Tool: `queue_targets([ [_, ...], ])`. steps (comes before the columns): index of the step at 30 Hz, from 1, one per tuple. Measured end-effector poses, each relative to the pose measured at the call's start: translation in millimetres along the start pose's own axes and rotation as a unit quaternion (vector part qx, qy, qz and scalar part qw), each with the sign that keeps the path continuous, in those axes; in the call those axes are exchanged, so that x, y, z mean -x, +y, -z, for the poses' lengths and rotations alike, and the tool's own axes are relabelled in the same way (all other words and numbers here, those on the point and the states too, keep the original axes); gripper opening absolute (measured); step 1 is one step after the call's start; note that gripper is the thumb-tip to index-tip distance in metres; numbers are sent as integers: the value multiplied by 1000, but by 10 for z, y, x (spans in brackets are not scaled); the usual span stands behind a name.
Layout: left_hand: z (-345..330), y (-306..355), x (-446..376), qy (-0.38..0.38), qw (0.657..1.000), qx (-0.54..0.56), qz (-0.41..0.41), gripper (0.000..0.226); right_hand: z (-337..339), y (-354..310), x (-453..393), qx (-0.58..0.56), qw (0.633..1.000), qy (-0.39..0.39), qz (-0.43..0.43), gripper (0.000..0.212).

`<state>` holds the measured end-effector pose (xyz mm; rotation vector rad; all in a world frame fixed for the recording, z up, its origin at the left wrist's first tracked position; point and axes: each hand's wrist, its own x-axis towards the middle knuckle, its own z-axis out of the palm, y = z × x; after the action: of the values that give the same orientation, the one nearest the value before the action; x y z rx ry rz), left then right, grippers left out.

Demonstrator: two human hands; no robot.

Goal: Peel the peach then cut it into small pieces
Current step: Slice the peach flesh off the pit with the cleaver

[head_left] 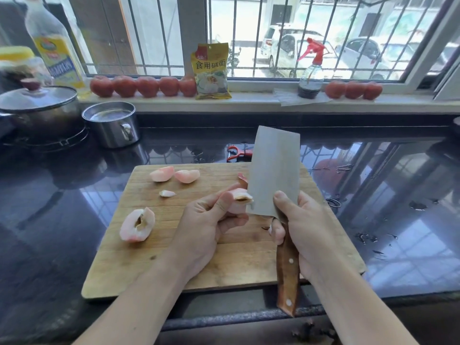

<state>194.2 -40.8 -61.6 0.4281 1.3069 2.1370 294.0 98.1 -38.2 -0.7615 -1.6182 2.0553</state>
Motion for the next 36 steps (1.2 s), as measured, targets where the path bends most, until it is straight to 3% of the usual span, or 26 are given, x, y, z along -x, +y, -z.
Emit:
queue_targets([
  [8,35,6,-4,-10,999,37,11,34,-35,-72,23,-33,999,-25,-29,17],
  [11,37,11,9,-20,1000,11,9,44,6,-108,20,-41,996,-31,-67,16],
  [18,18,-38,43,-26,991,-130,-25,35,118,-314,-18,-19,991,-44,-125,16],
  [21,-46,7,4,47,989,-138,-1,33,137,-377,-26,9,997,-15,-82,15],
  [24,-109,150,-78,95,987,-77,103,37,229,-485,1,130,991,11,13,14],
  [26,-133,260,-116,73,984,-7,161,33,293,-572,42,209,976,4,65,14],
  [29,-150,370,-127,10,981,59,184,22,344,-696,91,265,958,-7,112,12],
  [33,-190,341,-123,-39,988,-14,152,29,413,-729,60,366,923,2,116,9],
  [36,-227,300,-141,-32,988,-56,143,14,470,-694,10,434,890,46,134,11],
])
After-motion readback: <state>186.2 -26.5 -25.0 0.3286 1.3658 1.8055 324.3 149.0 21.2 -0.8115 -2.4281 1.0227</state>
